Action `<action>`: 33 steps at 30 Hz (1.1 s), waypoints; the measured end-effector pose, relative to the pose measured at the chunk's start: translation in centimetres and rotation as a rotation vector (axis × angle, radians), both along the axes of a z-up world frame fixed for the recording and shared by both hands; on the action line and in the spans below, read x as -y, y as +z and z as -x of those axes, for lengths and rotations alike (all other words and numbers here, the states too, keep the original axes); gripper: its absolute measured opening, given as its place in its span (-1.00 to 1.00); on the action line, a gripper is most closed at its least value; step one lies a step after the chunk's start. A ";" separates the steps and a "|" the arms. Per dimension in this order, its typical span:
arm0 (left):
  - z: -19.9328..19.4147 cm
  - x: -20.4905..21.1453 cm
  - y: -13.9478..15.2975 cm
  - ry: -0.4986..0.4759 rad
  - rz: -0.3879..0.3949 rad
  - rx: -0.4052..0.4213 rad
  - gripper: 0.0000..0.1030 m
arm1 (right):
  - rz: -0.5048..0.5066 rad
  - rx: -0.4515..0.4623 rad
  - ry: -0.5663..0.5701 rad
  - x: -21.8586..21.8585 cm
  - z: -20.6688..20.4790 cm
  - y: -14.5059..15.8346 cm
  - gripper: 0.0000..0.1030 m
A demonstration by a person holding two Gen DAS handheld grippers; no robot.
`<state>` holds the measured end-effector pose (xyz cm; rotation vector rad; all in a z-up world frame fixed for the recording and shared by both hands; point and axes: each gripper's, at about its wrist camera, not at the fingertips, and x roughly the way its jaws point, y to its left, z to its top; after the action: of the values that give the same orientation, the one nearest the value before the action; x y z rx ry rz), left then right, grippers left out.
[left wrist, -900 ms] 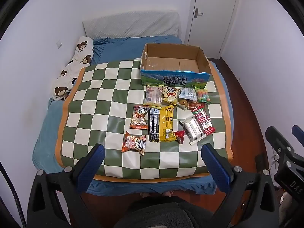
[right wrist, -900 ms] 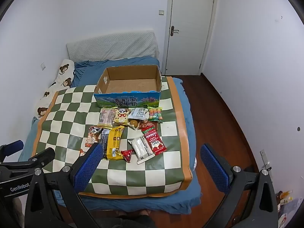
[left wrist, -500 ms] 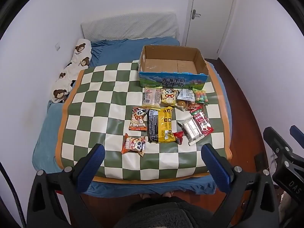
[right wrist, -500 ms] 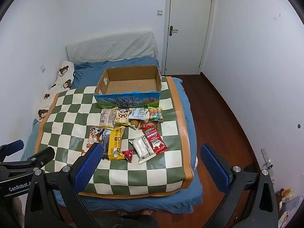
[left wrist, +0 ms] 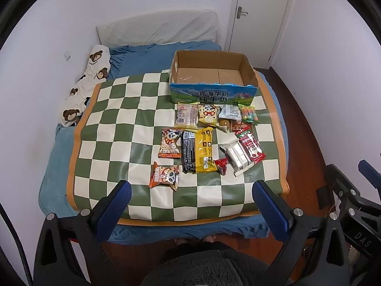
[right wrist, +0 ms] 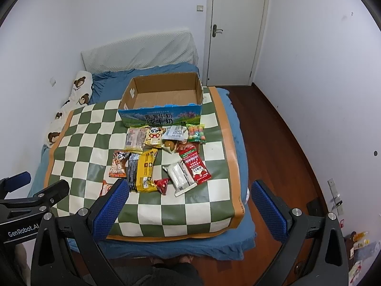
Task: Organize snacks
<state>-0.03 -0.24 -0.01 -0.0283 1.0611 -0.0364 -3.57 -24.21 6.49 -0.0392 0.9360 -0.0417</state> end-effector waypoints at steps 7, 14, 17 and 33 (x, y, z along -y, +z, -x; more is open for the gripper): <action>0.1 0.2 -0.1 0.000 0.000 -0.002 1.00 | -0.001 -0.004 -0.006 0.2 0.1 -0.3 1.00; 0.1 0.1 -0.1 -0.005 -0.003 -0.002 1.00 | -0.002 -0.006 -0.005 0.2 0.1 -0.2 1.00; 0.2 -0.1 -0.1 -0.004 0.000 -0.003 1.00 | -0.004 -0.008 -0.003 0.3 0.0 -0.3 1.00; 0.2 -0.3 -0.3 -0.003 0.001 -0.007 1.00 | -0.007 -0.006 -0.007 0.3 0.0 -0.2 1.00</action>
<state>-0.18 0.10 -0.27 -0.0276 1.0686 -0.0397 -3.53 -24.55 6.28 -0.0299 0.9424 -0.0447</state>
